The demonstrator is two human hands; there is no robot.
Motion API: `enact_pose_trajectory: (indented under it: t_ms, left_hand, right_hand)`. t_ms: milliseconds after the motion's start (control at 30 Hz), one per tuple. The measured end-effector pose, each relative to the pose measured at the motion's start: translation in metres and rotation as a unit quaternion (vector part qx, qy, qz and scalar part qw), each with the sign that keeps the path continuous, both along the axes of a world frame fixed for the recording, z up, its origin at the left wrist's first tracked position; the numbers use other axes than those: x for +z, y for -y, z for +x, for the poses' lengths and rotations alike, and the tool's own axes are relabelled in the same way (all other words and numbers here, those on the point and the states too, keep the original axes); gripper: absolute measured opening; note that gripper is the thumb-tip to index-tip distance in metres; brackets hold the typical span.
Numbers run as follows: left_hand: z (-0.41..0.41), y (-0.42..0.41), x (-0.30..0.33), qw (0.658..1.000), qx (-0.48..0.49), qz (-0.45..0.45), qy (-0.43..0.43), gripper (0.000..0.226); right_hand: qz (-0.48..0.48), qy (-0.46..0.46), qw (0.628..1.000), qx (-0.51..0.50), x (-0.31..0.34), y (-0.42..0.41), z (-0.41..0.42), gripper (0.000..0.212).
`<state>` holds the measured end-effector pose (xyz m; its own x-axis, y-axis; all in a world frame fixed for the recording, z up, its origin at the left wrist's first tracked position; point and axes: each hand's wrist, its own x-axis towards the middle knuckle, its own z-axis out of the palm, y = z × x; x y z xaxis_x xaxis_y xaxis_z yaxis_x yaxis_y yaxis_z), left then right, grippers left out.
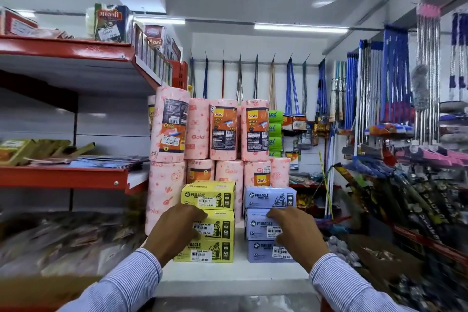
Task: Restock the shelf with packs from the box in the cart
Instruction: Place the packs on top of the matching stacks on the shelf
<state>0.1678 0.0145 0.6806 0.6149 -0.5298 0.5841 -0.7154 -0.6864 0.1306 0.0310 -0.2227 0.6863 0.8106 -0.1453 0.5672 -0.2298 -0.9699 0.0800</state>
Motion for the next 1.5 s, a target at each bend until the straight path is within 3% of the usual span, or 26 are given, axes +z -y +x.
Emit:
enact_pose_trajectory:
  t_ms: [500,633,833,1000,1233,1367,1500]
  left_hand:
    - [-0.01,-0.002,-0.013,0.999,-0.013,-0.016,0.03,0.049]
    - [-0.02,-0.008,-0.035,0.992,-0.029,-0.009,0.12,0.068]
    - [-0.077,-0.017,-0.096,0.989,-0.077,-0.002,0.124,0.07]
    - [-0.121,-0.024,-0.175,0.99,-0.123,0.03,0.069,0.061]
    - [-0.168,-0.036,-0.335,0.972,-0.149,0.134,-0.126,0.071]
    - [-0.192,-0.04,-0.433,0.938,-0.134,0.226,-0.225,0.074]
    - [-0.212,-0.042,-0.536,0.886,-0.13,0.305,-0.325,0.077]
  right_hand:
    - [0.01,0.028,0.999,0.014,-0.014,0.008,0.001,0.048]
    - [-0.015,0.052,0.998,0.04,-0.036,-0.001,-0.009,0.07]
    - [-0.013,0.052,0.996,0.066,-0.099,-0.033,-0.061,0.075]
    - [0.029,-0.019,0.996,0.087,-0.182,-0.048,-0.105,0.075]
    - [0.142,-0.212,0.966,0.046,-0.338,-0.054,-0.147,0.07]
    - [0.168,-0.323,0.931,0.017,-0.425,-0.057,-0.164,0.067]
    - [0.236,-0.475,0.848,0.021,-0.519,-0.065,-0.183,0.061]
